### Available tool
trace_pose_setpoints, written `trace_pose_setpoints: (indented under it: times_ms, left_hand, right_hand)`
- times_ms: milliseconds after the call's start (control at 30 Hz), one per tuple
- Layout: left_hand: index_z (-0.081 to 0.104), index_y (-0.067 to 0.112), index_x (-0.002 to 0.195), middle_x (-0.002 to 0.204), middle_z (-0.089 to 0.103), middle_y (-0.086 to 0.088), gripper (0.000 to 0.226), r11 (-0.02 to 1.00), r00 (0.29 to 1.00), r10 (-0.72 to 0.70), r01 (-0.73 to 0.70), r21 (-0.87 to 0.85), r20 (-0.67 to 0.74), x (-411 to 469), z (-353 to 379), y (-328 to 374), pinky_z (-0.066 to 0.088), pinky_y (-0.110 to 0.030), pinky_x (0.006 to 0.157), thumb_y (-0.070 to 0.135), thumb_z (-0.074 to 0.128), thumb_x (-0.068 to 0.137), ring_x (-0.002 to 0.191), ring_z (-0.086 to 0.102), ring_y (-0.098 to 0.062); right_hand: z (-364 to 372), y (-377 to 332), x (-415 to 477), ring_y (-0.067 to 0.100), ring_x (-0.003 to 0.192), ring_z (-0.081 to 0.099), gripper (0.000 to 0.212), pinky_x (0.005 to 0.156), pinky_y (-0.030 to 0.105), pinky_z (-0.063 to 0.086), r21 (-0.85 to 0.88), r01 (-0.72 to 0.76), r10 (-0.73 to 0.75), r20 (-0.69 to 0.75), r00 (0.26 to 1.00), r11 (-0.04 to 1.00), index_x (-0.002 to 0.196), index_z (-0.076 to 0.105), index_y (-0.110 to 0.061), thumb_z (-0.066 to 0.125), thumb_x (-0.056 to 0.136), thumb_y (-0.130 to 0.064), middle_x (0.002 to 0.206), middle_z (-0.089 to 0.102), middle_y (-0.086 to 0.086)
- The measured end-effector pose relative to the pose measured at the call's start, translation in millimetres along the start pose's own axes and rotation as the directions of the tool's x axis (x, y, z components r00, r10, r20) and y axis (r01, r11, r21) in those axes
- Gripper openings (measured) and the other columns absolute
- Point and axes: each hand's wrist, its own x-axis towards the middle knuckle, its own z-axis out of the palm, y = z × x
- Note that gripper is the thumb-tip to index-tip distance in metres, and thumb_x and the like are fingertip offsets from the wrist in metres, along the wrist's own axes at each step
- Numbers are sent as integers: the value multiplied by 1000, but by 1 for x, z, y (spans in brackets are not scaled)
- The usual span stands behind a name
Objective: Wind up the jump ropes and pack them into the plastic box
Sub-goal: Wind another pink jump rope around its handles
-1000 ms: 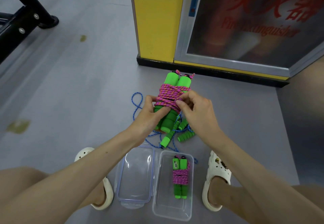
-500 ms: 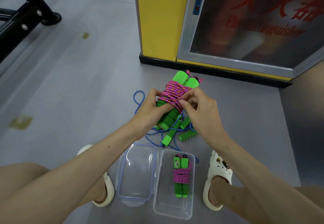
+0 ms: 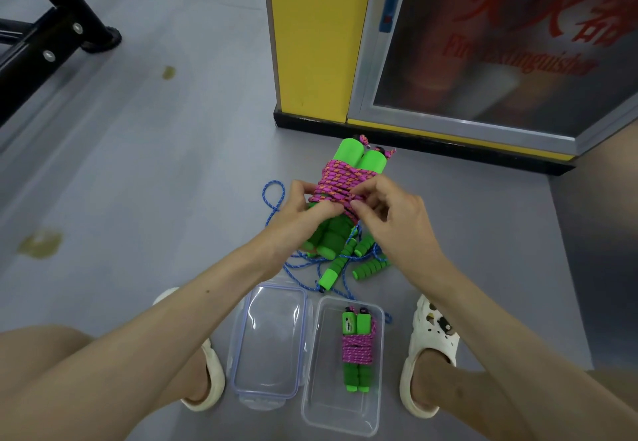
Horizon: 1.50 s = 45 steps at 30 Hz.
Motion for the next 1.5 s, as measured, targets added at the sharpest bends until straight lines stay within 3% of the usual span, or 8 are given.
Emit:
trace_pose_setpoints:
  times_ms: [133, 367, 467, 667, 867, 1033, 1267, 1500]
  left_hand:
    - [50, 18, 97, 98, 69, -12, 64, 998, 996, -48, 45, -47, -76, -1, 1, -3, 55, -47, 81, 63, 77, 60, 86, 69, -30]
    - [44, 4, 109, 79, 71, -16, 41, 946, 989, -122, 91, -312, -80, -1, 4, -1, 52, -31, 46, 30, 67, 86, 56, 67, -33]
    - [44, 5, 115, 83, 72, -16, 45, 972, 994, -56, 32, -231, -96, 0, 5, 3, 53, -32, 49, 29, 68, 85, 59, 68, -33]
    - [52, 12, 115, 98, 69, -10, 39, 998, 986, 57, -59, -7, -158, 3, 11, -2, 60, -39, 72, 32, 68, 86, 80, 71, -23]
    - [59, 15, 111, 97, 66, -2, 22, 996, 995, 39, -32, 79, -94, -1, 14, 0, 49, -13, 67, 19, 61, 90, 85, 61, -11]
    - [61, 17, 97, 86, 64, 1, 10, 997, 984, 14, 0, 79, -177, 1, 13, -4, 49, -31, 78, 18, 57, 88, 81, 60, -14]
    - [66, 13, 100, 91, 71, -8, 26, 997, 982, 8, 8, 83, -187, -2, 12, -4, 54, -45, 87, 28, 65, 79, 89, 67, -26]
    - [63, 10, 105, 94, 69, -8, 17, 995, 986, -3, 20, 100, -169, -2, 10, -3, 55, -41, 85, 18, 58, 91, 87, 67, -23]
  right_hand:
    - [9, -5, -6, 0, 56, 47, 7, 54, 10, 33, -42, 91, -88, 59, 994, 995, 84, 59, -8, 65, 86, -9, 58, 43, -19]
    - [4, -9, -4, -1, 71, 57, 8, 64, 9, 44, 238, -176, 208, -115, 971, 955, 93, 50, -17, 54, 94, -10, 79, 60, -9]
    - [1, -9, -4, -11, 71, 54, 5, 62, 3, 39, 164, -176, 210, -223, 952, 971, 93, 52, -14, 55, 94, -11, 79, 56, -13]
    - [8, -1, -7, 8, 71, 53, 2, 66, 9, 41, -131, 50, -77, -213, 974, 990, 85, 63, -6, 65, 85, -5, 81, 61, 1]
    - [7, 2, -3, 14, 71, 56, 3, 65, 26, 47, -176, 70, -97, -148, 984, 982, 82, 66, -8, 65, 83, -5, 82, 61, 4]
    - [12, 3, -9, 18, 75, 61, 11, 69, 32, 52, -196, 142, -158, -72, 985, 970, 91, 69, -5, 61, 83, -3, 86, 65, 7]
    - [11, 1, -6, 2, 73, 53, 17, 69, 3, 40, -73, 66, -70, -50, 996, 995, 89, 70, -3, 68, 76, 8, 79, 66, -1]
    - [9, -3, -5, -1, 68, 57, 13, 68, 4, 42, -22, -15, 13, -56, 998, 1000, 86, 71, -7, 70, 77, 3, 77, 66, -3]
